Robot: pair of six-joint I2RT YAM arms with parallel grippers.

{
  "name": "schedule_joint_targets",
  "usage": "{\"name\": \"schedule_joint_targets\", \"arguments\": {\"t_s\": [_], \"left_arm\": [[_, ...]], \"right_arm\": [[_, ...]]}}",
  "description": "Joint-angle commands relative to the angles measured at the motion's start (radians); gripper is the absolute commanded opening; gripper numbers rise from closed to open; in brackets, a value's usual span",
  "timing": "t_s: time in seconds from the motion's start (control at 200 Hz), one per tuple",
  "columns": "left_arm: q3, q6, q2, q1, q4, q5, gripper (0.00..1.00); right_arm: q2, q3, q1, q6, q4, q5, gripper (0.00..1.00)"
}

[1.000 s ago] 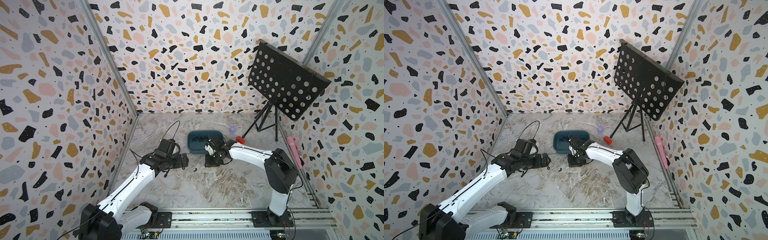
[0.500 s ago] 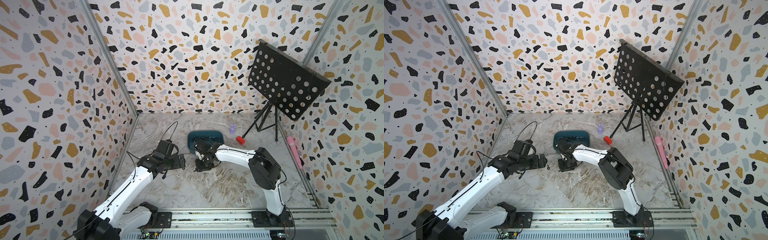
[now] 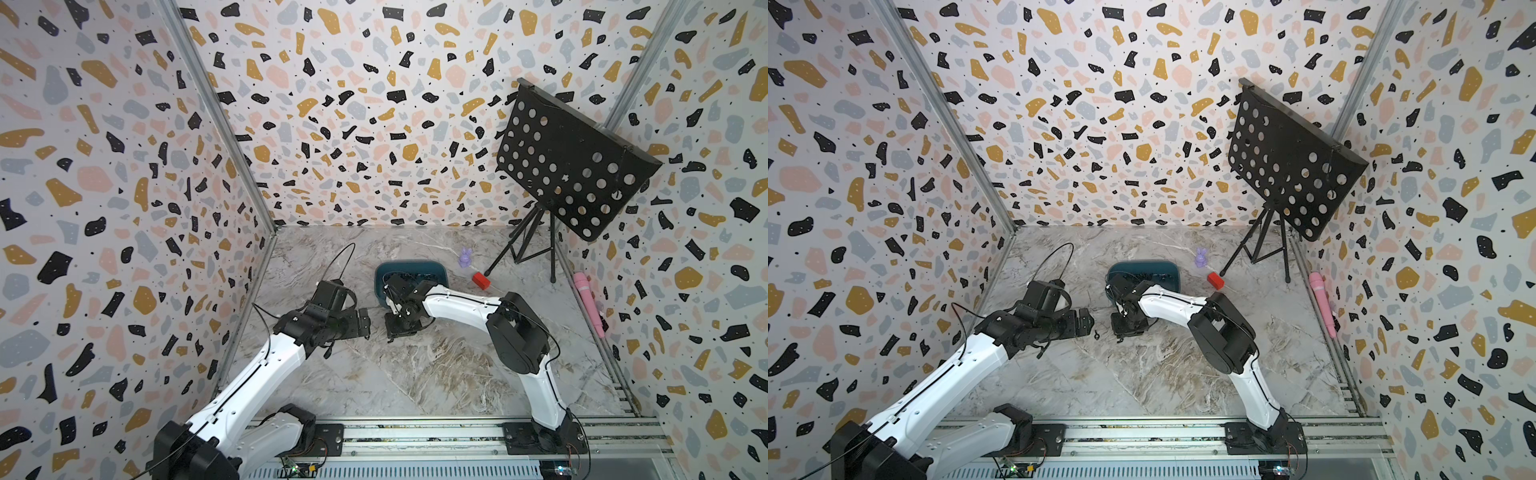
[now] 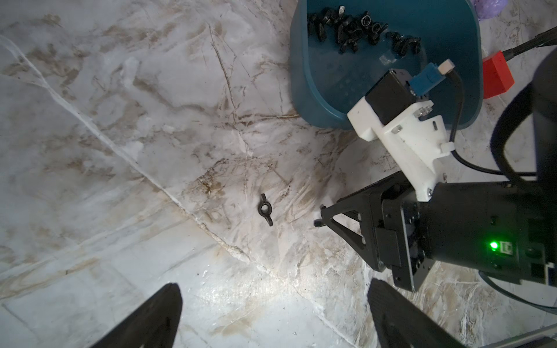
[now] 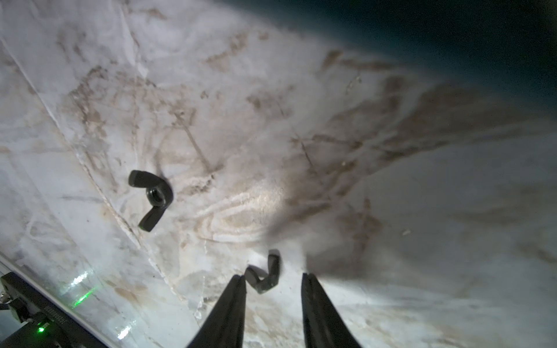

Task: Take out the wing nut from the storage box
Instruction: Pick up the wing nut from the center of the board.

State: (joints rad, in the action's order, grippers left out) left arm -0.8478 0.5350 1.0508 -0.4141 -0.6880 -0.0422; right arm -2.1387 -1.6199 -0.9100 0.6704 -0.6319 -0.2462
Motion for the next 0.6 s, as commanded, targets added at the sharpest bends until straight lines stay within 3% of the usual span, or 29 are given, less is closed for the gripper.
{"name": "schedule_joint_targets", "arguments": {"t_s": [0.0, 0.355, 0.596], "left_arm": [[-0.008, -0.007, -0.015, 0.004, -0.005, 0.006, 1.0], [-0.005, -0.01, -0.02, 0.006, -0.005, 0.023, 1.0], [-0.02, 0.006, -0.031, 0.006, -0.041, 0.094, 1.0]], "right_arm": [[-0.005, -0.031, -0.007, 0.013, -0.055, -0.005, 0.36], [-0.01, -0.037, -0.022, 0.005, -0.12, 0.03, 0.35], [-0.027, -0.056, -0.047, -0.003, -0.177, 0.09, 0.31]]}}
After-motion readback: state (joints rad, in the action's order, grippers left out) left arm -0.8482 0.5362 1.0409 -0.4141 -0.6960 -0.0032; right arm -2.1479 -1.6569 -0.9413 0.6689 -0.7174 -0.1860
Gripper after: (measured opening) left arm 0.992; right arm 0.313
